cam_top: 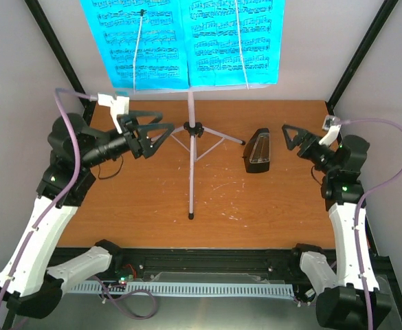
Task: Pack up the instrument practice props
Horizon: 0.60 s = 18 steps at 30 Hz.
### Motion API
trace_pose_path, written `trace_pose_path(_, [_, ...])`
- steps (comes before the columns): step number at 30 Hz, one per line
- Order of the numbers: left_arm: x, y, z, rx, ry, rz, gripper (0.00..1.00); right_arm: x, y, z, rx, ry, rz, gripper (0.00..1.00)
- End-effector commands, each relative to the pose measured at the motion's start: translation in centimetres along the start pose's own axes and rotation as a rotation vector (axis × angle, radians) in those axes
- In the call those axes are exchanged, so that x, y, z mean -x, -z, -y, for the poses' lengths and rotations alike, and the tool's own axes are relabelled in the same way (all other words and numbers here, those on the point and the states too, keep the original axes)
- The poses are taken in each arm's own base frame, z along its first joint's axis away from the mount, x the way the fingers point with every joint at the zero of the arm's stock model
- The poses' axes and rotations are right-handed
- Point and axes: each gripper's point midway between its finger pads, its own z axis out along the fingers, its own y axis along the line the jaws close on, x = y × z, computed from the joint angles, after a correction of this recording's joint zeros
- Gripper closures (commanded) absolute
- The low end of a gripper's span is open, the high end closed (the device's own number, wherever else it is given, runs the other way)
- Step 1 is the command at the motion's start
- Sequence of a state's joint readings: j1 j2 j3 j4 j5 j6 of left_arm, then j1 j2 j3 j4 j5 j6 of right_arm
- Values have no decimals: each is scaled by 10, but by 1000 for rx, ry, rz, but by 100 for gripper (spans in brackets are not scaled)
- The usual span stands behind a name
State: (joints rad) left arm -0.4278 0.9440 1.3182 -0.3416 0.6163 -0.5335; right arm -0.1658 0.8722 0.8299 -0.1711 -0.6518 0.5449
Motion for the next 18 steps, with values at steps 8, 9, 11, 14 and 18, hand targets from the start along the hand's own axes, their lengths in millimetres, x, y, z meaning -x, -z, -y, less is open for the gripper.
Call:
trace_pose_path(8, [52, -49, 44, -178, -26, -25, 16, 91, 13, -128, 466, 146, 73, 18])
trace_pose_path(9, [56, -55, 49, -191, -43, -23, 16, 94, 13, -138, 492, 169, 61, 19])
trace_pose_path(11, [62, -67, 59, -224, -68, -11, 16, 102, 13, -159, 539, 209, 47, 22])
trace_pose_path(14, [72, -83, 66, -261, -82, 7, 16, 112, 13, -176, 579, 235, 52, 29])
trace_pose_path(18, [85, -101, 73, -306, -109, 45, 16, 126, 18, -197, 648, 253, 76, 42])
